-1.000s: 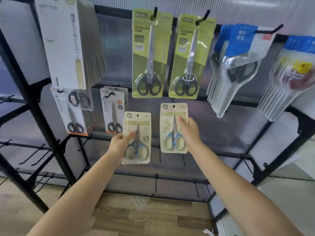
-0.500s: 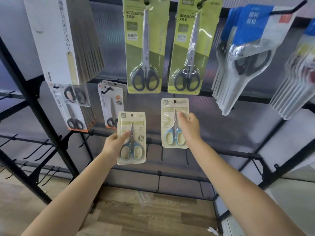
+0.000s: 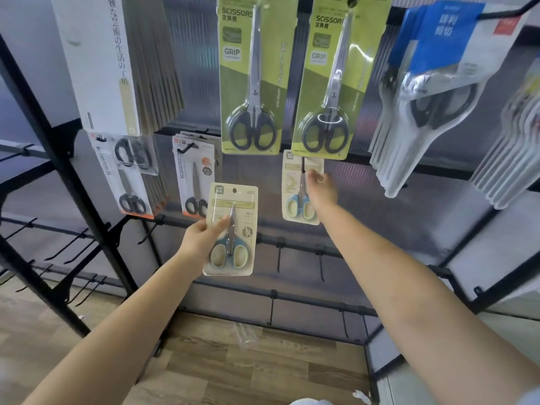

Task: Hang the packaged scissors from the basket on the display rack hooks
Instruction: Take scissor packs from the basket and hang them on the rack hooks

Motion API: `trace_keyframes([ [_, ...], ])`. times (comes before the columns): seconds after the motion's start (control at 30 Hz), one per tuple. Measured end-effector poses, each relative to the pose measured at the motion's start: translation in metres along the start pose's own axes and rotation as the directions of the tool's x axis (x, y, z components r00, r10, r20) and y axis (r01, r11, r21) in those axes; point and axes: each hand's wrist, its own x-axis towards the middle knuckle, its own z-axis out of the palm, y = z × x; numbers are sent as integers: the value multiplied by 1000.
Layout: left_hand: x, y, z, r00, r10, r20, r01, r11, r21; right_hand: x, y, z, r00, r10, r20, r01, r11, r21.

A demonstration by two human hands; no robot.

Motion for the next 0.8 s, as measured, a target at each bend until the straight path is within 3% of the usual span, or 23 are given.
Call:
trace_keyframes([
  [0.2,-2,5,5,998,22,55,-21,1000,-19,5,-1,-8,999,-15,37,20,992,-125],
  [0.33,-2,2,12,994,28,109,-31,999,20,-13,7,-24,981,-194,15,194,970,-146],
  [0.43,-1,-4,23,985,27,170,-45,993,105,-34,12,-37,945,-294,144,316,934,-165],
  [0.57,-4,-9,43,966,8,260,-47,989,142,-51,20,-49,917,-301,262,357,911,-204],
  [0.8,-15,-10,66,932,27,362,-67,993,101,-65,31,-63,901,-311,302,383,897,-219],
])
